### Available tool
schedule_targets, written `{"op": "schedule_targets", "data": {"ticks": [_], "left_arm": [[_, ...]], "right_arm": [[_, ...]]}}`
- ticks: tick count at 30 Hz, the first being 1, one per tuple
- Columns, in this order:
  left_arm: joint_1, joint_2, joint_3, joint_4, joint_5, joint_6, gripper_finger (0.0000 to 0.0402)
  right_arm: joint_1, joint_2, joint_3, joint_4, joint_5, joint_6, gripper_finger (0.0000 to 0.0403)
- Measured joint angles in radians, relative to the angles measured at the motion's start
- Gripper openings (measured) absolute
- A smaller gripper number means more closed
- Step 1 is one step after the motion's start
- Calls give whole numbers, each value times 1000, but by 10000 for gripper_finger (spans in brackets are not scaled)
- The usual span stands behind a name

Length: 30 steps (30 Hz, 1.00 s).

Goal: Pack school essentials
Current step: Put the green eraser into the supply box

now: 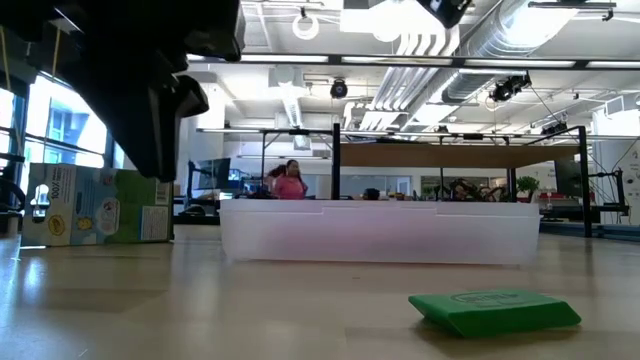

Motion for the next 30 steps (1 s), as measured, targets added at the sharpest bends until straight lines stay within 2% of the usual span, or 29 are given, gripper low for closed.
{"op": "schedule_targets", "data": {"ticks": [8, 13, 18, 24, 30], "left_arm": [[-2, -73, 1, -107, -21, -7, 119], [4, -148, 0, -192, -78, -18, 119], [4, -213, 1, -226, -117, -23, 119], [4, -262, 0, -280, -132, -30, 119], [4, -278, 0, -293, -140, -33, 119]], "right_arm": [[19, 79, 165, -120, 4, -97, 124], [37, 205, 330, -335, 11, -146, 124], [56, 322, 453, -490, -10, -92, 124], [72, 428, 493, -475, -130, -25, 124], [96, 509, 494, -470, -138, 6, 124]]}}
